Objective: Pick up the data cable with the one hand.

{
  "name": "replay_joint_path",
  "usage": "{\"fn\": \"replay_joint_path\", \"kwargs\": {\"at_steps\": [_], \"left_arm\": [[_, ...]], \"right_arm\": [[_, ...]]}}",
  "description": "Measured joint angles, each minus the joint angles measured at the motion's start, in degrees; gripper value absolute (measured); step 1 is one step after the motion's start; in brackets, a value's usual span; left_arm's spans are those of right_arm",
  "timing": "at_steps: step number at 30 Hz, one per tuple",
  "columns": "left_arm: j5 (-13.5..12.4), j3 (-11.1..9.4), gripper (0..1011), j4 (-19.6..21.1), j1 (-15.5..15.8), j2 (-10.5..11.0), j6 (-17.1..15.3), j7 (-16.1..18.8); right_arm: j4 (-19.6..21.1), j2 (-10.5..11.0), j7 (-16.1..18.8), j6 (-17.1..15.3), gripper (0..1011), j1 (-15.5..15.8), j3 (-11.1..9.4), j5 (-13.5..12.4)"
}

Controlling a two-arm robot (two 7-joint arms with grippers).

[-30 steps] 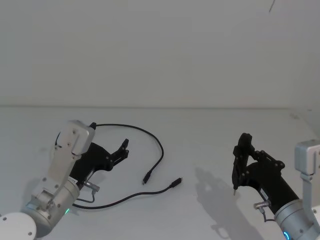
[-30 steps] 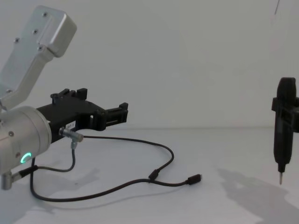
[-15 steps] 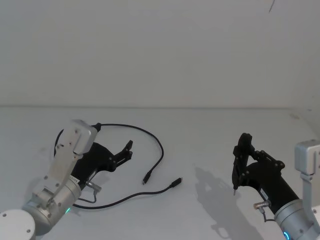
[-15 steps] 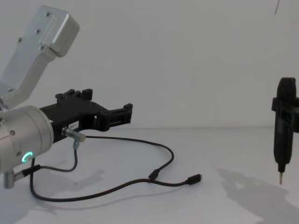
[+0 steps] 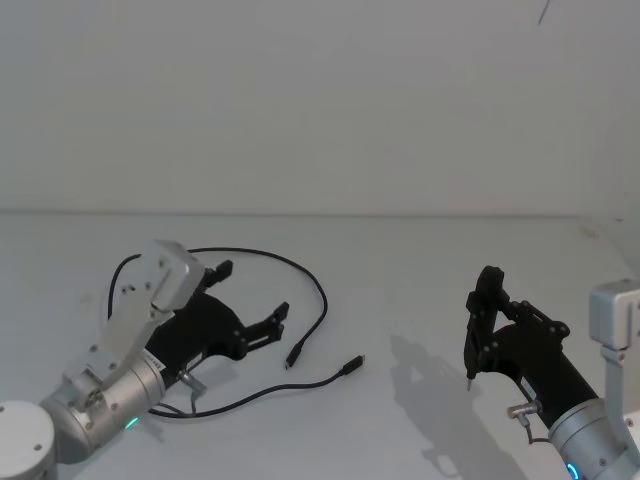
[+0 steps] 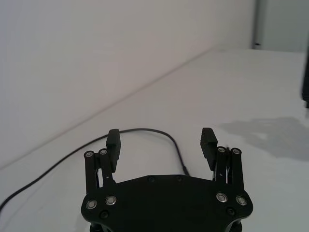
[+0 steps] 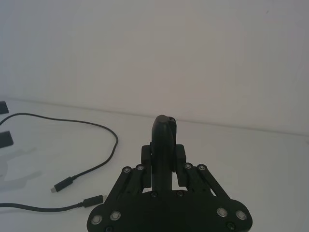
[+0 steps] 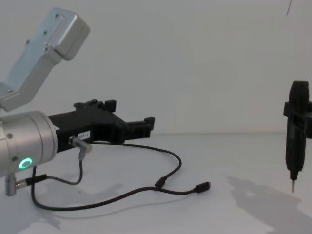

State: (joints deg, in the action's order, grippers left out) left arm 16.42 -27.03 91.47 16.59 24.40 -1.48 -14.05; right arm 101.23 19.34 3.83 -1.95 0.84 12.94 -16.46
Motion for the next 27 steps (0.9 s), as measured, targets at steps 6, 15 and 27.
{"fn": "replay_joint_path", "kwargs": {"at_steps": [6,15,27], "left_arm": [[2.02,-0.56,1001,-0.22,1.08,1.5,-1.78,-5.63],[4.84,-2.18,1001,-0.75,3.37,4.25,-5.74,-14.43],[7.24,-5.27,1001,-1.49,6.73,7.8,-12.2,-23.82]], "right_arm": [[0.0,0.0,0.0,0.0,279,0.0,0.0,0.0],[0.0,0.0,0.0,0.0,279,0.0,0.0,0.0],[0.0,0.0,0.0,0.0,279,0.0,0.0,0.0]]}}
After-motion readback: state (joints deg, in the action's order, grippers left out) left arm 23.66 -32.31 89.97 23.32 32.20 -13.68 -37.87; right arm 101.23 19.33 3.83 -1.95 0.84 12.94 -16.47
